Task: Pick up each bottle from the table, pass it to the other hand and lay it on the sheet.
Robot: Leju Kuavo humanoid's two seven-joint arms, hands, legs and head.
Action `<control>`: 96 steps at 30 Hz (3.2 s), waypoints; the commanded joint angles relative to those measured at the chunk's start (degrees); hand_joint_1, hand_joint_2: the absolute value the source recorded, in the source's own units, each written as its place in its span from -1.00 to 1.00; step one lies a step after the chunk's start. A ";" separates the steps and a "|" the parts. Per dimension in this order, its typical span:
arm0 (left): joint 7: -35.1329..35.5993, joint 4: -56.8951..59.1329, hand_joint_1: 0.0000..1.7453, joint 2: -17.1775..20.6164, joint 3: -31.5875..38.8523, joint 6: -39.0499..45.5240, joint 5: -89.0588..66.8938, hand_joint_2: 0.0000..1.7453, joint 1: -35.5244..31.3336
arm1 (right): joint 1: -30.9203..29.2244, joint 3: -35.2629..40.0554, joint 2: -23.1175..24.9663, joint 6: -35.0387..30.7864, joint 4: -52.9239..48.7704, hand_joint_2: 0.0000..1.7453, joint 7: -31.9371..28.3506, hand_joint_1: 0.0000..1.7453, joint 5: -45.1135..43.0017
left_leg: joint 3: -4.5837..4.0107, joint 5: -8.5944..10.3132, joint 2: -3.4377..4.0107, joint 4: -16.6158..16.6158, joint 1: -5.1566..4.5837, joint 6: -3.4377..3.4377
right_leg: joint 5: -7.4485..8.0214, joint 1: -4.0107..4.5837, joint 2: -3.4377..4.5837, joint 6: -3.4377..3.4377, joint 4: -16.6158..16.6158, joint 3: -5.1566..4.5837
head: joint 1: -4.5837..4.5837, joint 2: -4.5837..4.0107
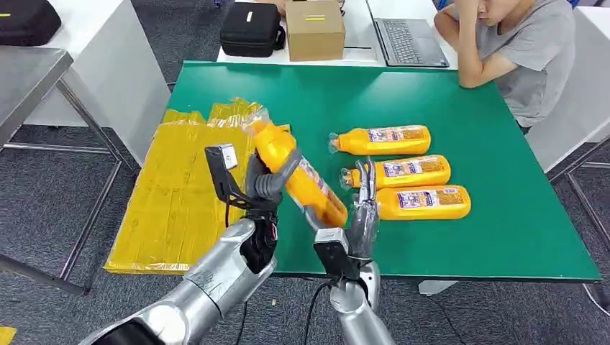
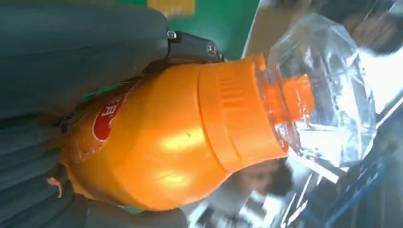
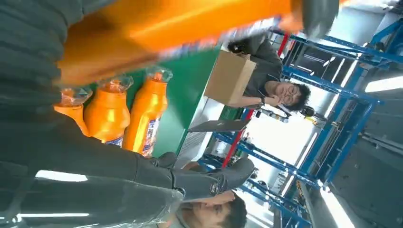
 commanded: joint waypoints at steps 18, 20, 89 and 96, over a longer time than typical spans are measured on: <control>-3.22 8.90 1.00 8.88 13.65 6.42 -3.26 1.00 -5.46 | 1.39 4.84 -3.87 -0.02 -3.41 1.00 0.00 -1.00 -8.03 | 0.40 -0.18 0.20 0.02 0.09 -0.19 | -0.15 0.09 0.15 -0.16 0.06 0.32 | 0.00 0.00; -3.22 8.90 1.00 8.88 13.65 6.42 -3.26 1.00 -5.46 | 1.39 4.84 -3.87 -0.02 -3.41 1.00 0.00 -1.00 -8.03 | 0.21 -0.06 0.16 -0.02 0.07 -0.13 | -0.05 0.06 0.13 -0.09 0.02 0.15 | 0.02 0.00; 2.64 16.29 1.00 25.81 -3.00 24.64 -58.89 1.00 -10.32 | 4.16 8.11 -7.50 -0.02 -4.58 1.00 0.00 -1.00 -17.37 | 0.20 -0.05 0.14 0.01 0.10 -0.18 | -0.07 0.07 0.11 -0.11 0.07 0.13 | 0.02 0.00; 11.77 11.60 1.00 27.67 0.89 25.42 -78.84 1.00 -9.15 | 4.02 7.98 -7.71 -0.02 -4.38 1.00 0.00 -1.00 -18.08 | 0.38 -0.17 0.19 0.07 0.16 -0.25 | -0.18 0.14 0.14 -0.17 0.12 0.30 | 0.02 0.00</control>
